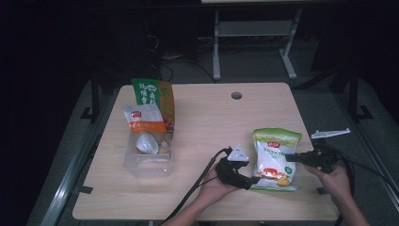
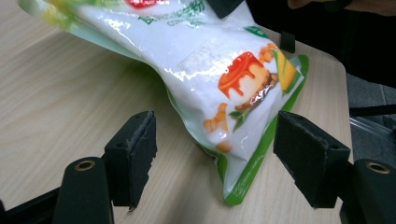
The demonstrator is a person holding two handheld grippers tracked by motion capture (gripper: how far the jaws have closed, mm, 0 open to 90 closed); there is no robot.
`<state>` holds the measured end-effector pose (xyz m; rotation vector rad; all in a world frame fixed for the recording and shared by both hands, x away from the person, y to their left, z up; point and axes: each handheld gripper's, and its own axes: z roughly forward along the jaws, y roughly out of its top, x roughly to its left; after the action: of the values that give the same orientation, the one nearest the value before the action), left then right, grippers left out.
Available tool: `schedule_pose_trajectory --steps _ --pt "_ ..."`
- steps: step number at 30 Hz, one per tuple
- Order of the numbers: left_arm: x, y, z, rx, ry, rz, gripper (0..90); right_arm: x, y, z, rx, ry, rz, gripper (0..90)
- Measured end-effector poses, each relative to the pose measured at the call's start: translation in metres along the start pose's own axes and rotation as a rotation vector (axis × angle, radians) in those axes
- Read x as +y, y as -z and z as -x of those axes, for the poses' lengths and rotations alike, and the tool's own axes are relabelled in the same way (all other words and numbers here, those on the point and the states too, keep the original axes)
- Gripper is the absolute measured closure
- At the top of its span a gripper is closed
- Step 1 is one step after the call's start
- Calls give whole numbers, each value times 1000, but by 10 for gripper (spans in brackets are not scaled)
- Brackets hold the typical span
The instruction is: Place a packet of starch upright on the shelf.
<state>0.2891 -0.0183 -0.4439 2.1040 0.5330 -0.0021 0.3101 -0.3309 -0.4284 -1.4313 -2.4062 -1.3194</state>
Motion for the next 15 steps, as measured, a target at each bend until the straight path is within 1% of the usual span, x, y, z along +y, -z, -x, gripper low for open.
schedule_pose_trajectory --steps 2,3,5,6,10,13,15 --pt "1 -4 0 -14 19 0 295 1 2 -4 0 5 10 893" --pt "2 -5 -1 -18 14 -9 295 2 4 -7 0 15 13 892" --pt "3 -7 -1 -21 14 -8 297 3 6 -12 3 27 17 893" --pt "4 -8 -1 -27 24 -8 299 3 6 -13 4 31 17 893" --pt "9 -12 -2 -53 47 -2 311 6 10 -21 26 58 35 893" --pt "12 -13 -4 -73 61 5 323 10 11 -29 37 89 46 893" --pt "13 -13 -5 -67 61 8 337 13 12 -33 47 107 51 893"
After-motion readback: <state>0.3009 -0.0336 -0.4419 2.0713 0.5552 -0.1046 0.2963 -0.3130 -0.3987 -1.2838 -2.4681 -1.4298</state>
